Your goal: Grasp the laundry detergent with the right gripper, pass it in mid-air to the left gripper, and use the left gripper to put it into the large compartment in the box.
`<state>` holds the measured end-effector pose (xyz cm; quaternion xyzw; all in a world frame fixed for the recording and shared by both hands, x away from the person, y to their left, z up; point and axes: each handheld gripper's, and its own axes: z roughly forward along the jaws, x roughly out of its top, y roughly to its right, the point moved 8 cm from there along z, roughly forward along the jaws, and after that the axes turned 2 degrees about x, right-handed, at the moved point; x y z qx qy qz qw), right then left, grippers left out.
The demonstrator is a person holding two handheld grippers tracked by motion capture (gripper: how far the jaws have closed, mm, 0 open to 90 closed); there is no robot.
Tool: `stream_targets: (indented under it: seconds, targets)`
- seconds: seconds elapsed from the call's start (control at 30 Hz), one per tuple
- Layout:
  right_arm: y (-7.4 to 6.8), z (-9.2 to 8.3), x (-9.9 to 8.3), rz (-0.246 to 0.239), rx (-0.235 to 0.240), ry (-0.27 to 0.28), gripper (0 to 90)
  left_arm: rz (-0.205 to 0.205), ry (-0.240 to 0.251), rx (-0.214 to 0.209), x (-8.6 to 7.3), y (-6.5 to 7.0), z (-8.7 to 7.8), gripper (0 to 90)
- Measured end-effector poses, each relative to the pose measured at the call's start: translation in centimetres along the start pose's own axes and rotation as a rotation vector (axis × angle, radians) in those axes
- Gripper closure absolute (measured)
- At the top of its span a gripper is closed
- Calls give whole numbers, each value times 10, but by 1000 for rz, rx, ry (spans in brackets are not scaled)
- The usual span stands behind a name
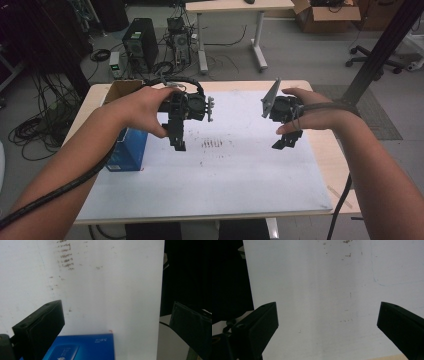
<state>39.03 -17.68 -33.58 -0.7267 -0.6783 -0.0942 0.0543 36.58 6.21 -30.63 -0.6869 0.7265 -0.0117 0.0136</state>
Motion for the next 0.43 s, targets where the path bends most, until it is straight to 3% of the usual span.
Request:
stream_targets:
  seconds: [0.27, 0.43]
  targets:
    - [-2, 0, 1, -6, -1, 0, 33, -5, 0, 7, 1, 0, 0, 2]
    - [-3, 2, -1, 4, 7, 8, 32, -36, 16, -1, 2, -1, 3, 2]
